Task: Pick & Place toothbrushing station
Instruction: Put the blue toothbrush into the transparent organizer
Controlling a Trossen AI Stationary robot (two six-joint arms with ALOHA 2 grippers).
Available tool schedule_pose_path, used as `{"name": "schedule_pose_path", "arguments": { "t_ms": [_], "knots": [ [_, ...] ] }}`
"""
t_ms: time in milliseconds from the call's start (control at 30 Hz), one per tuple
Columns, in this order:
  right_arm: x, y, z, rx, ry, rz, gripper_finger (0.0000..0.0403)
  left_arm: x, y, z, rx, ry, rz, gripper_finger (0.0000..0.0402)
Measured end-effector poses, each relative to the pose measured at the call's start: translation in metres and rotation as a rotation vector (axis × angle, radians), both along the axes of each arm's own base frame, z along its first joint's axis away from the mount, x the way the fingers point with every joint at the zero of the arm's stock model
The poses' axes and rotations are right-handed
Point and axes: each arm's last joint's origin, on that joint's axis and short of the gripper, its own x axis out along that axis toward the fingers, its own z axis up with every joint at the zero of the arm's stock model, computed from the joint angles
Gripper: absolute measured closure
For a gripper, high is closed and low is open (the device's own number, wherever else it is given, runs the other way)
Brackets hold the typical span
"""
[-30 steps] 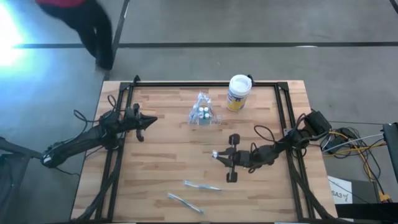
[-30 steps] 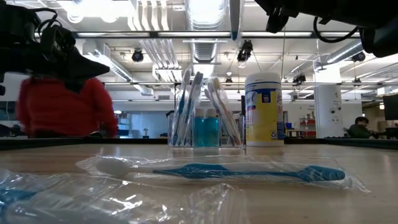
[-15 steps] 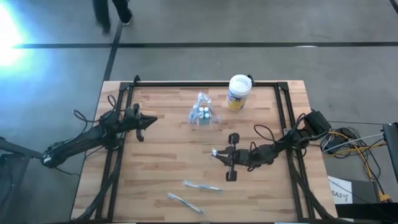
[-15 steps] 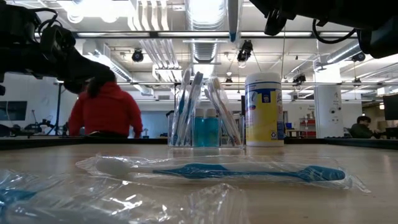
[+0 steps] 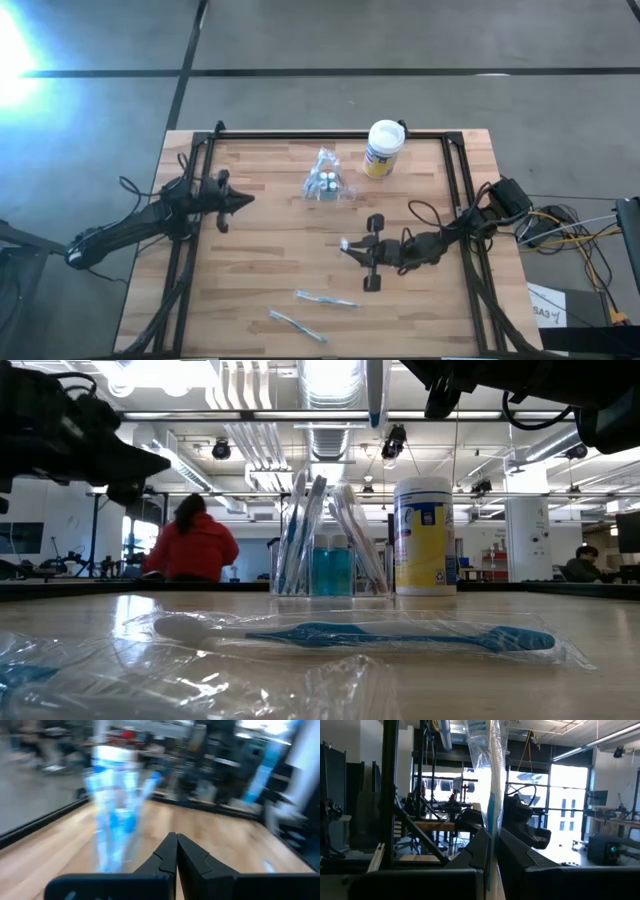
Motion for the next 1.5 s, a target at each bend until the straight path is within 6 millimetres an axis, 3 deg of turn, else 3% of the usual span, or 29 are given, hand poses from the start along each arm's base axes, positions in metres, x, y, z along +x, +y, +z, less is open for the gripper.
{"name": "schedule_pose_path", "arguments": {
  "t_ms": [167,467,800,1067,1500],
  "knots": [
    [-0.002,-0.002,0.005,0.014,-0.014,-0.034,0.0383,0.001,-0.005,0.011,0.057,-0.103,-0.164,0.0394],
    [-0.003,-0.011,0.017,0.014,-0.046,-0.082,0.0383,0.001,-0.004,0.021,0.071,-0.187,-0.156,0.0386],
    [0.001,-0.018,0.014,0.038,-0.027,-0.096,0.0383,0.018,-0.002,0.054,0.066,-0.200,-0.196,0.0269],
    [0.001,-0.018,0.014,0.030,-0.026,-0.099,0.0383,0.058,0.000,0.093,0.081,-0.147,-0.274,0.0195],
    [0.002,-0.018,0.013,0.022,-0.008,-0.098,0.0383,0.150,-0.017,0.125,0.143,-0.169,-0.477,0.0184]
  ]
}}
